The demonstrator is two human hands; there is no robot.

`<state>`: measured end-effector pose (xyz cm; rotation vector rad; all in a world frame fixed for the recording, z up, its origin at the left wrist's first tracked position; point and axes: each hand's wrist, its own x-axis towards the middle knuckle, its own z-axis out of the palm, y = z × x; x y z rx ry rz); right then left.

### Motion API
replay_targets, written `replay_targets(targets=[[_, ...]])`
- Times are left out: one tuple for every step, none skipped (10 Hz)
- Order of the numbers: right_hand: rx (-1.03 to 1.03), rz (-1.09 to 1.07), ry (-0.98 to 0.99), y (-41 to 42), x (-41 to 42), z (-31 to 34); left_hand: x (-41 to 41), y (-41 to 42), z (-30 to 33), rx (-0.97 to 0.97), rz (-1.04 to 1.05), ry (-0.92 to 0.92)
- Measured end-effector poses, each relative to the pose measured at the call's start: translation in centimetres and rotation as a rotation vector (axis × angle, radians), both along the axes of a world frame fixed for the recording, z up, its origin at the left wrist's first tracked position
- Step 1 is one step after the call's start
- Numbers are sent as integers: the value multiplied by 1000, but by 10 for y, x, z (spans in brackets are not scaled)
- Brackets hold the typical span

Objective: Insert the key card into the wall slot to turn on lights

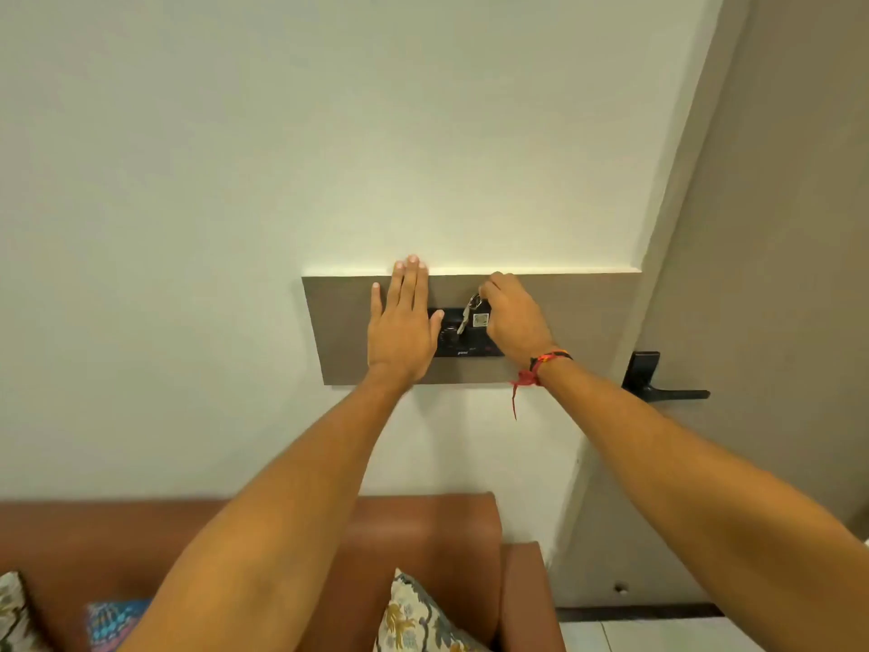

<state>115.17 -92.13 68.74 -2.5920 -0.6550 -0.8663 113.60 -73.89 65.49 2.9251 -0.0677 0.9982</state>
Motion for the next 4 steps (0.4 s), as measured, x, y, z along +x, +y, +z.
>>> replay_targets(targets=[[-90, -13, 38, -2, -2, 8, -2, 1, 3, 21, 2, 31], [-135, -16, 55, -4, -7, 13, -7, 2, 8, 36, -21, 44], [-134, 9, -6, -6, -11, 26, -9, 2, 27, 70, -64, 2], [-61, -7, -34, -5, -17, 47, -9, -2, 51, 88, -61, -47]])
